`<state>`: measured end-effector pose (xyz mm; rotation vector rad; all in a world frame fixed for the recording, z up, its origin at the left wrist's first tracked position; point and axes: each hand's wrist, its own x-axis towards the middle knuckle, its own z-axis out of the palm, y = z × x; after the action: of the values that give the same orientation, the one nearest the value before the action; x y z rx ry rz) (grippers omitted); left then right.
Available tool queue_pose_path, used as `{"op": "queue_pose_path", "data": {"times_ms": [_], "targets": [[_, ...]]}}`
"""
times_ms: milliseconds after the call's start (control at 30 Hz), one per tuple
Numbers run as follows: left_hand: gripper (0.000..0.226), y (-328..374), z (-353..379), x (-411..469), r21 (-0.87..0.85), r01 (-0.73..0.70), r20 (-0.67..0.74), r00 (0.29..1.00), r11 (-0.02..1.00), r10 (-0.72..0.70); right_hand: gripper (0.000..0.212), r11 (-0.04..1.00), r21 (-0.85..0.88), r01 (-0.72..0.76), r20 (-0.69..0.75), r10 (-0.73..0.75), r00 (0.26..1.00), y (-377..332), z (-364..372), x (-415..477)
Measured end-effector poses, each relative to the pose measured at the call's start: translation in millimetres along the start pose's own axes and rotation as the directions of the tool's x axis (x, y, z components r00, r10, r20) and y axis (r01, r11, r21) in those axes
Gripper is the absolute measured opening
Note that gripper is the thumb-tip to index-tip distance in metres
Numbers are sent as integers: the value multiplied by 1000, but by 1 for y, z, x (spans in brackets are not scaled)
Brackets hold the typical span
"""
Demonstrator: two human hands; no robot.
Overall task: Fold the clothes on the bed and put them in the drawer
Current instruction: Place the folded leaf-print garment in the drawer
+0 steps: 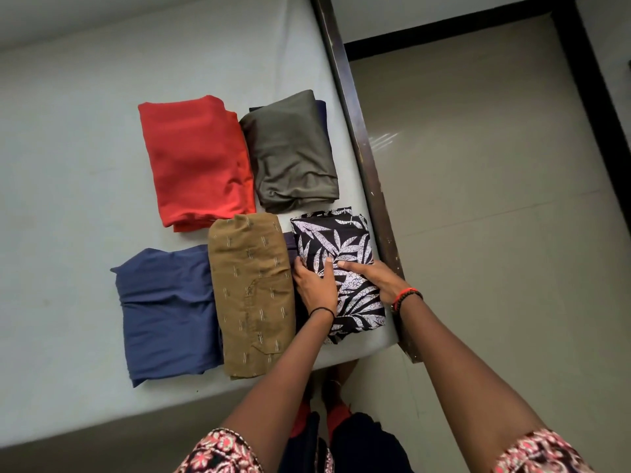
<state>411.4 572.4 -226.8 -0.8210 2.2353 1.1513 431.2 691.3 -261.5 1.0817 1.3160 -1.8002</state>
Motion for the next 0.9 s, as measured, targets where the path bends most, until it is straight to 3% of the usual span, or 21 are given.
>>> {"op": "queue_pose_path", "data": {"times_ms": [67, 200, 300, 433, 533, 733, 900], "targets": [[76, 2, -6, 3, -40, 37, 33, 999, 999, -36, 53, 999, 35, -2, 22, 1, 1000, -3, -3, -11], [92, 11, -21, 7, -146, 254, 189, 956, 956, -226, 39, 991, 131, -9, 53, 2, 999, -13, -13, -43], [69, 27, -42, -12, -71, 186, 362, 920, 980, -148, 31, 984, 178, 3, 54, -13, 998, -24, -21, -82], [48, 47, -64, -42, -147, 71, 495, 869, 987, 11, 56, 978, 207, 11, 60, -24, 998, -31, -23, -122], [71, 70, -82, -75, -224, 104, 639, 767, 969, 66, 57, 964, 254, 81, 42, -94, 995, -42, -18, -168], [56, 123, -114, -139, -237, -48, 781, 584, 970, 220, 52, 918, 328, 222, -57, -215, 975, -67, -13, -264], [71, 162, -135, -183, -200, -160, 784, 565, 967, 256, 49, 887, 345, 306, -141, -273, 952, -82, -12, -332]]}}
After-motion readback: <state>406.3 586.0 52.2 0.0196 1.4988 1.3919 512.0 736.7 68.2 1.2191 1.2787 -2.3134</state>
